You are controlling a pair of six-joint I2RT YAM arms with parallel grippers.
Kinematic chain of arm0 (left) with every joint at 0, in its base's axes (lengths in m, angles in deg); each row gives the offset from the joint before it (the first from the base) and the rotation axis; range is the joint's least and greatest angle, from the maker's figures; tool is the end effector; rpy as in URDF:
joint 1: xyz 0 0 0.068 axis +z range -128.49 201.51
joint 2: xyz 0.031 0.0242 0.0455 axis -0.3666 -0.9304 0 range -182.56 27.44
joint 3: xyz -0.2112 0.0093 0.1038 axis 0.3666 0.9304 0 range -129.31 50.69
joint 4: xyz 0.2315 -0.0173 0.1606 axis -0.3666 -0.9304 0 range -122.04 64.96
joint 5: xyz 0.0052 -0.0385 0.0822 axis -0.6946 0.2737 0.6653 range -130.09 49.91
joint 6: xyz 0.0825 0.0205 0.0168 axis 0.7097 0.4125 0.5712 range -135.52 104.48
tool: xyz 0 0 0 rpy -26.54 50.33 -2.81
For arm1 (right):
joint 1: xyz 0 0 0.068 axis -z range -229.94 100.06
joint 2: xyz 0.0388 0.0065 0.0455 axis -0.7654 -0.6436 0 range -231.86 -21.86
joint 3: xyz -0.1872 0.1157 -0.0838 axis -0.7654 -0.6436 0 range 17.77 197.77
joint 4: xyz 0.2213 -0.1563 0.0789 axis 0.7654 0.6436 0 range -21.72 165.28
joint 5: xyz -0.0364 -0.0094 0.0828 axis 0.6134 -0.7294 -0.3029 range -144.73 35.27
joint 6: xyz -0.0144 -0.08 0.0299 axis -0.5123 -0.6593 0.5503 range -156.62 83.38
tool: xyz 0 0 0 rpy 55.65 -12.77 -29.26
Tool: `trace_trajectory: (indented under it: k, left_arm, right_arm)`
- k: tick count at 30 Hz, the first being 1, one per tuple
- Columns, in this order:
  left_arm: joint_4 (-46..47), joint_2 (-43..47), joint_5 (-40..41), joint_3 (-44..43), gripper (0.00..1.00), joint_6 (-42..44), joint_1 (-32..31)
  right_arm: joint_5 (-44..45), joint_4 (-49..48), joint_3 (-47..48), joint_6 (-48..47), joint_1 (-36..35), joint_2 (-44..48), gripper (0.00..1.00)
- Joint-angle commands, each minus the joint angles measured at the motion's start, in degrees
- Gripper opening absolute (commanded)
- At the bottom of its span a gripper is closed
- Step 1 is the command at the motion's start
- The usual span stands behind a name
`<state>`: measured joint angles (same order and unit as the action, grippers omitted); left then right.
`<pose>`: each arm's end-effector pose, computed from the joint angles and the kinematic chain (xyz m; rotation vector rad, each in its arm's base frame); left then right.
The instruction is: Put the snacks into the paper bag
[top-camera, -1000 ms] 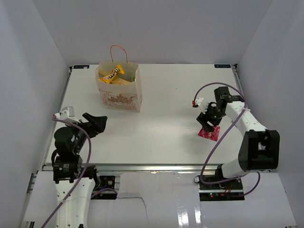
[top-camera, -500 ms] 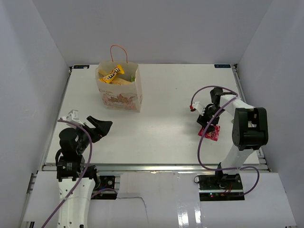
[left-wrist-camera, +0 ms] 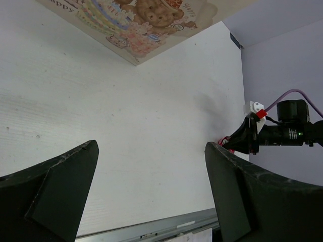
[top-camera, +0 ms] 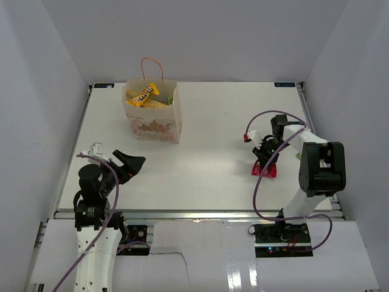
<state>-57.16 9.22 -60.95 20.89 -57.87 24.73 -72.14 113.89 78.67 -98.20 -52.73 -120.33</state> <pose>0.1932 -0.0165 0.2453 -0.5321 1.9171 -0.8005 0.3175 0.0384 0.0750 -1.5532 2.4188 0.2994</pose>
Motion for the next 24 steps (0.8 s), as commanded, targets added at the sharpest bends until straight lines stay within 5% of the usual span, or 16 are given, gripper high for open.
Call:
trace_trajectory:
  k: [1,4,12,18,24]
  left_arm:
    - [2.1,-0.9,-1.5,1.1,0.97,-1.2,0.2]
    - [3.0,-1.6,-2.2,1.9,0.97,-1.6,0.2]
    - [5.8,-3.3,-3.7,3.2,0.97,-2.9,0.2]
    - [6.1,-3.5,-5.1,4.2,0.96,-4.6,0.2]
    - [5.8,-1.6,-5.8,4.1,0.96,-5.6,0.2]
  right_arm:
    - [-7.9,-0.1,-1.8,1.7,0.0,1.6,0.19]
    - [-15.5,3.3,1.5,4.0,-0.2,3.4,0.08]
    - [-24.0,2.8,19.3,18.0,-9.4,7.4,0.08]
    - [-10.8,-8.8,43.1,34.0,-23.5,1.5,0.08]
    - [5.9,-17.8,64.1,40.4,-34.6,-9.5,0.08]
